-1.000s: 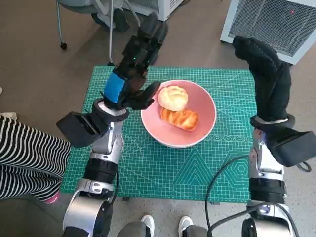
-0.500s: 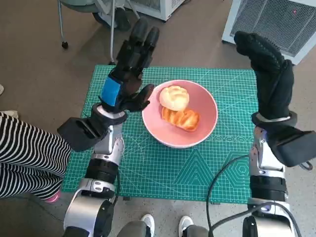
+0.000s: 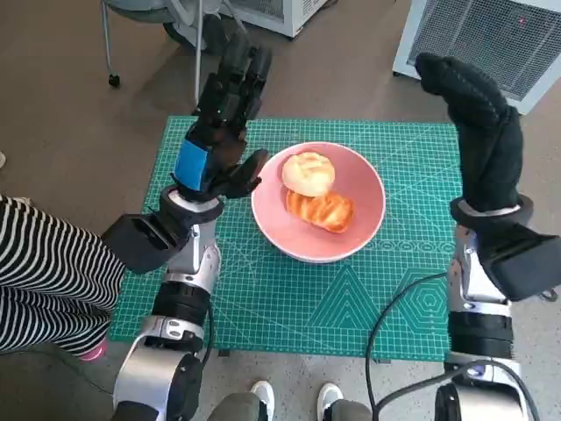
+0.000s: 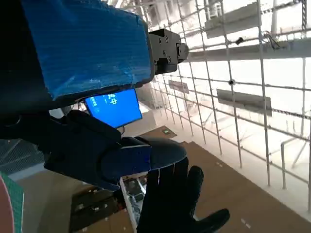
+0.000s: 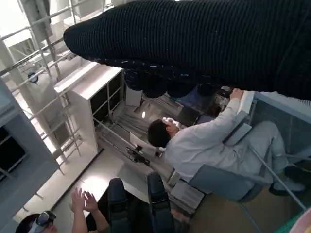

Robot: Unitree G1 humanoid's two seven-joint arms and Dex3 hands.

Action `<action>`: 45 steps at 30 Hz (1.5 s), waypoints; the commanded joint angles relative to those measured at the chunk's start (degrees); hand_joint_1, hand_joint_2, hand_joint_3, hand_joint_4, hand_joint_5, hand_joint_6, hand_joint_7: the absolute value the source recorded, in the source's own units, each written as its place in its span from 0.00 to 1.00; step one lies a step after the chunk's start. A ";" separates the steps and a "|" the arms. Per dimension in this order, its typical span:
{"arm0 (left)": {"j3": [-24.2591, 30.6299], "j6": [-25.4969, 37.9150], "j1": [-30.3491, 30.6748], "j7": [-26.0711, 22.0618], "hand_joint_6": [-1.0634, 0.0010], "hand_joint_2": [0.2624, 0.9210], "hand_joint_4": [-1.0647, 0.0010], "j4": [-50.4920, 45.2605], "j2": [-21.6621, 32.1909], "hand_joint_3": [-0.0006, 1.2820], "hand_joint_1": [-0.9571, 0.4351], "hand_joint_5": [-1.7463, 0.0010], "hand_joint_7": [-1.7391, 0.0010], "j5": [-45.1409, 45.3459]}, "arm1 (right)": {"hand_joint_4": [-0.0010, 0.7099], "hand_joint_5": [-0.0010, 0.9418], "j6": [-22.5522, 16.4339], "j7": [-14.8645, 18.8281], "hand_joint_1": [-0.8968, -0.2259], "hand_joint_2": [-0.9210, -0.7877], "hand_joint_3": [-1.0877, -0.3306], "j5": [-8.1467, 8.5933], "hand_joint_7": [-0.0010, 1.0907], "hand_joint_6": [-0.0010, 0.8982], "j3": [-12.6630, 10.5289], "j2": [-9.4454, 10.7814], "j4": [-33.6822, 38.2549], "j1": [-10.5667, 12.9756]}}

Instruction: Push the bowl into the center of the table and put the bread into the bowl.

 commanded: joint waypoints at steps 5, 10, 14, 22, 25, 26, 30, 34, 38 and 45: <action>-0.23 3.06 1.74 -1.70 0.93 1.00 0.98 -4.30 0.81 0.36 0.19 0.99 0.96 -2.16 | 0.26 0.01 1.54 0.20 0.20 0.00 0.52 -0.29 0.44 0.02 0.46 -0.55 -1.51 1.94; 0.28 3.84 2.31 -3.45 0.92 1.00 0.95 -5.09 0.66 0.34 0.19 0.99 0.95 -4.42 | 0.26 0.01 1.73 0.22 0.20 0.00 0.52 -0.30 0.44 0.02 0.46 -0.66 -1.94 2.45; 0.56 4.16 2.83 -4.35 0.91 1.00 0.94 -5.68 0.34 0.33 0.19 0.99 0.94 -5.69 | 0.26 0.01 2.24 0.19 0.21 0.00 0.52 -0.15 0.44 0.02 0.45 -0.67 -2.85 2.97; 1.13 4.53 3.91 -5.04 0.89 1.00 0.92 -7.14 -0.28 0.30 0.20 0.98 0.92 -7.40 | 0.26 0.01 3.42 -0.05 0.19 0.00 0.52 -0.03 0.44 0.02 0.51 -0.43 -5.21 4.34; 1.40 4.35 4.00 -5.29 0.90 1.00 0.90 -7.20 -0.47 0.29 0.20 0.98 0.92 -7.84 | 0.26 0.01 3.95 -0.27 0.19 0.00 0.52 -0.32 0.44 0.02 0.61 -0.36 -6.03 4.68; 1.48 4.23 4.01 -5.44 0.90 1.00 0.90 -7.15 -0.54 0.29 0.20 0.98 0.92 -7.95 | 0.26 0.01 4.15 -0.31 0.19 0.00 0.52 -0.42 0.44 0.02 0.64 -0.38 -6.35 4.81; 1.75 4.11 4.04 -6.00 0.90 1.00 0.89 -7.06 -0.62 0.28 0.21 0.98 0.91 -8.20 | 0.26 0.01 4.79 -0.47 0.19 0.00 0.52 -0.74 0.44 0.02 0.75 -0.48 -7.39 5.21; 1.92 4.32 4.08 -6.59 0.90 1.00 0.88 -7.12 -0.53 0.28 0.22 0.98 0.91 -8.51 | 0.26 0.01 5.48 -0.72 0.19 0.00 0.53 -1.05 0.44 0.02 0.82 -0.55 -8.54 5.62; 1.92 4.47 4.06 -7.04 0.89 1.00 0.87 -7.03 -0.38 0.28 0.23 0.98 0.91 -8.67 | 0.26 0.01 5.99 -0.92 0.19 0.00 0.53 -1.31 0.44 0.02 0.86 -0.37 -9.41 5.97; 1.93 4.14 3.93 -6.73 0.89 1.00 0.84 -6.53 0.11 0.27 0.24 0.97 0.90 -7.64 | 0.26 0.00 5.83 -1.34 0.17 0.00 0.53 -1.70 0.44 0.02 1.14 0.00 -9.66 6.35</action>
